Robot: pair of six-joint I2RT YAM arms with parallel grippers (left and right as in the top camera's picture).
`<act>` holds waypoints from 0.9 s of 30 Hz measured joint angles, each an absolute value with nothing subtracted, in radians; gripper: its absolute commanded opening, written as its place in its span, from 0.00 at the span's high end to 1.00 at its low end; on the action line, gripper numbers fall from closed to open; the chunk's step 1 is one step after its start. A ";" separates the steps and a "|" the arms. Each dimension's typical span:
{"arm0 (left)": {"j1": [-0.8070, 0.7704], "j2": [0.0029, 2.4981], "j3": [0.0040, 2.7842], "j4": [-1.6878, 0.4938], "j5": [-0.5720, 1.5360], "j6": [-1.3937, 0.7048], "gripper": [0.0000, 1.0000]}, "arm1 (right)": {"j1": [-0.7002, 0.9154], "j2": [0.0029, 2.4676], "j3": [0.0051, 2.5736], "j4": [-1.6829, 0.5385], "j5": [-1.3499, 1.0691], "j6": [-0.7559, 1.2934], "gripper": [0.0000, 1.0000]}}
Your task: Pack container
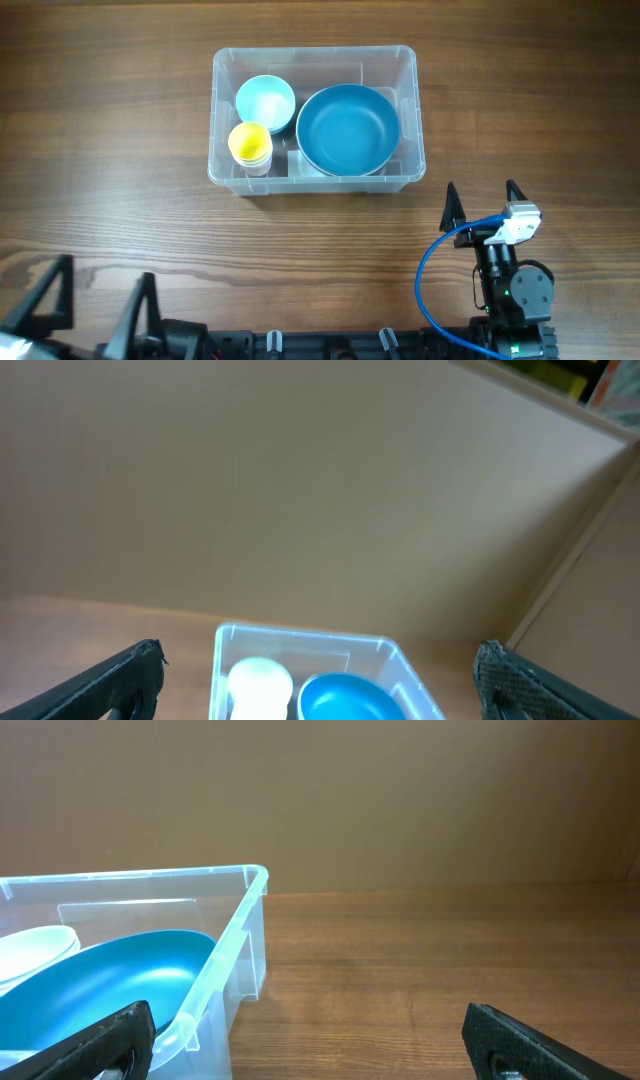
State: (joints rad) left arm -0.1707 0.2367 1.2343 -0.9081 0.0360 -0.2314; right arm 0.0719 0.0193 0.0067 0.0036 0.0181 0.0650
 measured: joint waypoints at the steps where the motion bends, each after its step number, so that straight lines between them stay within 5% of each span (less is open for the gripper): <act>1: -0.169 0.213 1.200 -0.905 0.036 -0.231 0.00 | 0.072 0.019 0.007 0.004 0.018 0.065 0.00; 9: -0.131 0.070 0.865 -0.821 0.036 -0.231 0.00 | 0.072 0.019 0.007 0.003 0.018 0.065 0.00; 27: -0.088 0.029 0.232 -0.139 0.041 -0.239 0.00 | 0.072 0.019 0.007 0.004 0.018 0.065 0.00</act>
State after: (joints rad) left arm -0.0883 0.0288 0.2321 -0.1394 0.0406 -0.2386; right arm 0.0719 0.0189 0.0067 0.0036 0.0181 0.0650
